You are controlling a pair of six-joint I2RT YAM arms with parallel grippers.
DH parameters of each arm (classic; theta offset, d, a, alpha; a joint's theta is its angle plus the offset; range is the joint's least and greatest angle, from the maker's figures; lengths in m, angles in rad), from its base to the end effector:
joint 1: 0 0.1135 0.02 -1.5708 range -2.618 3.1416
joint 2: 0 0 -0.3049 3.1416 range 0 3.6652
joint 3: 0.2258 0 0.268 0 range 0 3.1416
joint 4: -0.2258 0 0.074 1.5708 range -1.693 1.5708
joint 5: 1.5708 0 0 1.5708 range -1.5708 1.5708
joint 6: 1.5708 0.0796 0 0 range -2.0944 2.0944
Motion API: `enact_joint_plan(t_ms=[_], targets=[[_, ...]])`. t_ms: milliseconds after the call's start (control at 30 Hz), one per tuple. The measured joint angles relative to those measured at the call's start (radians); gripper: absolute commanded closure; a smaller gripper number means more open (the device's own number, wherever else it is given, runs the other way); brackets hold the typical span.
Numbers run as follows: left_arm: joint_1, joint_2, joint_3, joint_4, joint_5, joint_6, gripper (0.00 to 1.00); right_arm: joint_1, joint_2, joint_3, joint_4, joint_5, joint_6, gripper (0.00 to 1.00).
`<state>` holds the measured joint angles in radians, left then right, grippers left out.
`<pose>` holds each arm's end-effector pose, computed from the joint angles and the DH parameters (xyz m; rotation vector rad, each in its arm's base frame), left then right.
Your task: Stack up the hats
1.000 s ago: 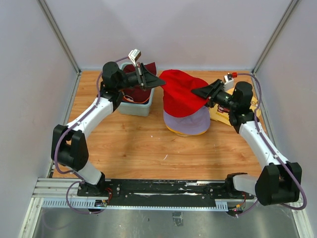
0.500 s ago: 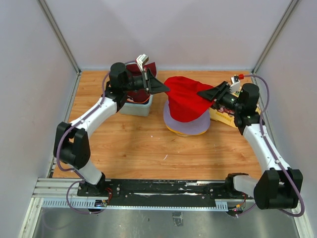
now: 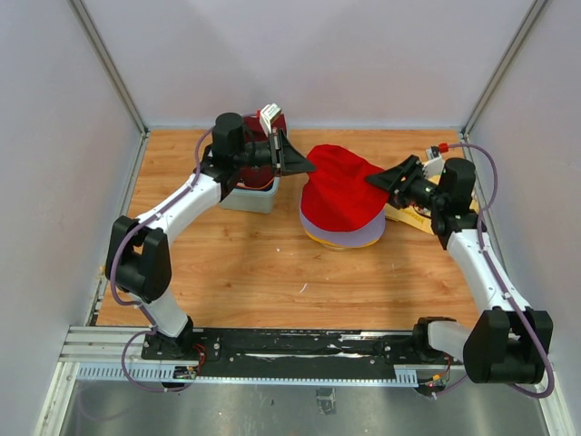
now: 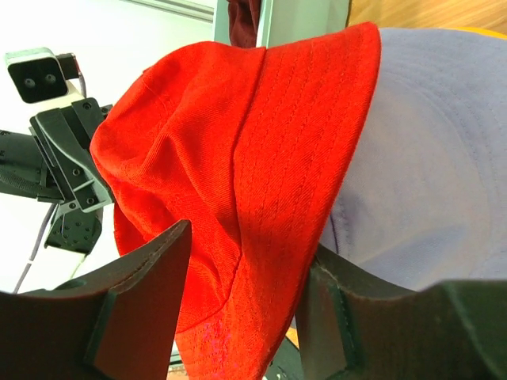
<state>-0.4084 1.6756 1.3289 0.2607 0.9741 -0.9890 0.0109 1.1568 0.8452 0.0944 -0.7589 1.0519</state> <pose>0.3742 -0.2337 0.3742 0.3204 1.9599 -1.7785 0.2924 0.0580 0.3413 0.4105 1.9213 1.4049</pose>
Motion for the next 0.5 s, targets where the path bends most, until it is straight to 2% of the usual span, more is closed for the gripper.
enact_joint_plan(t_ms=[167, 500], targets=[[-0.009, 0.002, 0.001, -0.006, -0.010, 0.005, 0.77, -0.029, 0.000, 0.000, -0.010, -0.001, -0.018, 0.47], [-0.048, 0.016, 0.001, -0.009, -0.012, 0.016, 0.67, -0.092, -0.029, -0.028, -0.023, -0.010, -0.029, 0.48]])
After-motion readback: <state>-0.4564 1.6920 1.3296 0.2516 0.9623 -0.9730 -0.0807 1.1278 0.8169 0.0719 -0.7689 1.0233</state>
